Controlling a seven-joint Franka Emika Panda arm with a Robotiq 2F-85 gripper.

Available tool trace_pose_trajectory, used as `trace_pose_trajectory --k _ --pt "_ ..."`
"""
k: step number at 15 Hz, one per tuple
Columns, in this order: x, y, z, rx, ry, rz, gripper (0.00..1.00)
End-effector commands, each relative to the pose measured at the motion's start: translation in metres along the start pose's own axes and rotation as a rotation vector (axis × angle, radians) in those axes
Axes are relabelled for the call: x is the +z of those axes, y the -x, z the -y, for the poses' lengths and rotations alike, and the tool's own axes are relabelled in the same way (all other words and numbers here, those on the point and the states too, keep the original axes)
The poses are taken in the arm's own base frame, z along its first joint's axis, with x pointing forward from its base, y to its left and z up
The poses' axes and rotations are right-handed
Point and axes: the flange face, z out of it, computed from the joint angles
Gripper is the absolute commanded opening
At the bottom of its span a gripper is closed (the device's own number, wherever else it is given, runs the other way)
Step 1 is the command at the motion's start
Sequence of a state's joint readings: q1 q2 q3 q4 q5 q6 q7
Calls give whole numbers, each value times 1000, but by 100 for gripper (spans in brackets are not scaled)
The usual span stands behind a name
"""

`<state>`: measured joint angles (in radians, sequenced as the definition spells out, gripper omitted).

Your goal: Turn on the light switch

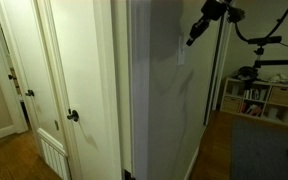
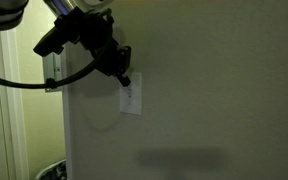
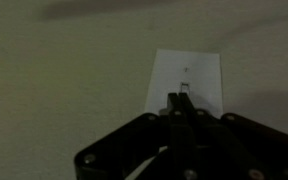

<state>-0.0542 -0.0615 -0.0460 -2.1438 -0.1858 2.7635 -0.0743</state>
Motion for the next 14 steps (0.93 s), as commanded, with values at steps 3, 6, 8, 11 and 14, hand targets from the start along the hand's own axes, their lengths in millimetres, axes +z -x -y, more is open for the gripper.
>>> trace_pose_trajectory --k 3,6,8,11,14 --pt "-14 15 3 26 -8 66 5" --pt "-8 34 9 26 -36 189 5" --pt "-5 48 14 32 -63 280 5" --pt "-5 70 23 59 -115 420 5" --pt "-6 91 37 84 -169 546 5"
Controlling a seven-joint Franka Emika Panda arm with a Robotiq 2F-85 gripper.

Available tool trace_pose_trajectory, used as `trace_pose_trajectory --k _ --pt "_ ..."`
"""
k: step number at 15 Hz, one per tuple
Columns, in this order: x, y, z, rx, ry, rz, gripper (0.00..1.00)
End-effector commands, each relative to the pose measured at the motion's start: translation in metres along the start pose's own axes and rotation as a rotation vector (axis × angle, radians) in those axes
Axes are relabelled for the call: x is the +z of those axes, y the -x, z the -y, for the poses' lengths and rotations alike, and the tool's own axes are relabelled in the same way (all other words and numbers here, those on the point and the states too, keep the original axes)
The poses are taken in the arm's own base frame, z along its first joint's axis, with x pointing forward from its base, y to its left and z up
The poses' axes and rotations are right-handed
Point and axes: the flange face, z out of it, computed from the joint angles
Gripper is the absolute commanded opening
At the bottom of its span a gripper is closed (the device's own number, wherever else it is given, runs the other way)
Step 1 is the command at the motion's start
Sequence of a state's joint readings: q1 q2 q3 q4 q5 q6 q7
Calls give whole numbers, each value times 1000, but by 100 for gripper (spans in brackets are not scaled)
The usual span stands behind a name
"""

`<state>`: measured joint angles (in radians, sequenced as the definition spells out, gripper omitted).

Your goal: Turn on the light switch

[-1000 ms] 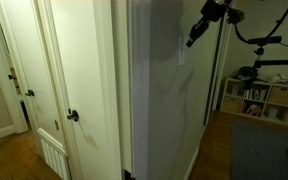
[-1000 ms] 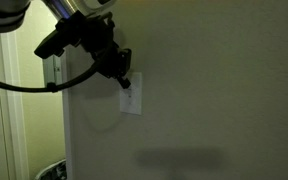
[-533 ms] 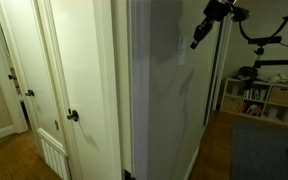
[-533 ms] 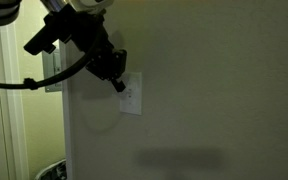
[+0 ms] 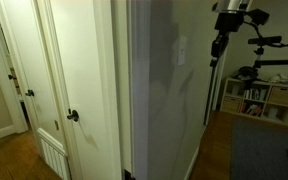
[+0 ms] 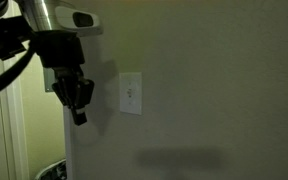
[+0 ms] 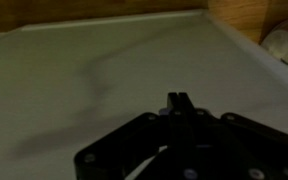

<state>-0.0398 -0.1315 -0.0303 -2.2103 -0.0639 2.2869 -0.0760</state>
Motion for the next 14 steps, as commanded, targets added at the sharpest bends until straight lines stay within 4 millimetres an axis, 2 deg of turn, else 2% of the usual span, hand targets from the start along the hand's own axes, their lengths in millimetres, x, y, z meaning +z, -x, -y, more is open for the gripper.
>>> trace_pose_trajectory --k 1,5,6,7,8,9,12,14 --pt "0 33 15 11 -62 114 5" --pt "3 48 25 26 -87 178 5" --pt "4 51 27 31 -82 183 12" --pt "4 53 28 37 -78 187 31" --pt "4 55 30 30 -75 190 37" --pt "12 38 24 14 -73 182 18" --pt "12 40 27 11 -72 185 37" --pt "11 41 27 11 -72 185 37"
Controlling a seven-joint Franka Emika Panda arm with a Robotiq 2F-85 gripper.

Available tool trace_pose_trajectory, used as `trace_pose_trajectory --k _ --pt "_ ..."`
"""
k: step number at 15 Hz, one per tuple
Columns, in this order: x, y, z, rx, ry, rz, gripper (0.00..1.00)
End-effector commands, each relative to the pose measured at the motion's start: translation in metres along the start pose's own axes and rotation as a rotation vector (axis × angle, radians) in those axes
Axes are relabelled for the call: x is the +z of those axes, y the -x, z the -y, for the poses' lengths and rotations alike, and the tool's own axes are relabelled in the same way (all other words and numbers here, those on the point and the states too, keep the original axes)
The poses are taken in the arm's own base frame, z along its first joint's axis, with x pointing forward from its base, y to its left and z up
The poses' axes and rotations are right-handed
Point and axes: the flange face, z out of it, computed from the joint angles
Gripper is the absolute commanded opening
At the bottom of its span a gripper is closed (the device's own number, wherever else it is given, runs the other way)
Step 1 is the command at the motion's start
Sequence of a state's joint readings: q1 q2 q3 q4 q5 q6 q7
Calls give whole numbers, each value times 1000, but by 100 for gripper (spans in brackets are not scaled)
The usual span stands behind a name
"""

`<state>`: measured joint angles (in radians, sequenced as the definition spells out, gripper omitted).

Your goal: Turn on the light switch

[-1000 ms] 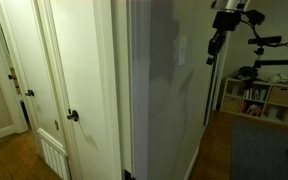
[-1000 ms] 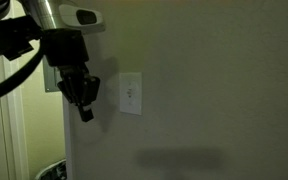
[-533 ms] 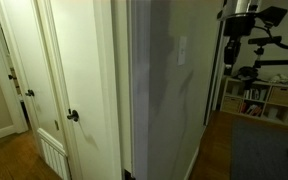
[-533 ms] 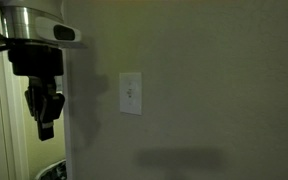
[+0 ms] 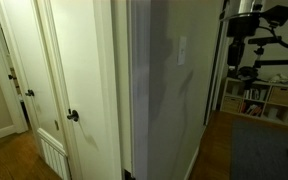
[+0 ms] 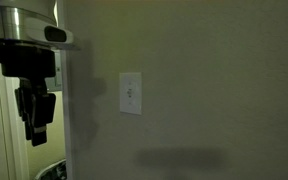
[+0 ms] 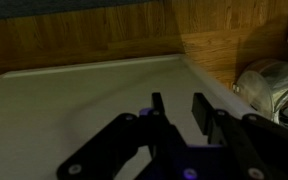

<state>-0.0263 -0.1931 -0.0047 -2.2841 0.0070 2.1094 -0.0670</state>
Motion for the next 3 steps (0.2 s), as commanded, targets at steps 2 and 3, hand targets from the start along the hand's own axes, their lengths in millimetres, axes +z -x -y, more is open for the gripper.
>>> trace_pose_trajectory --k 2,3 --pt "0 0 0 0 0 2 37" --pt "0 0 0 0 0 2 37"
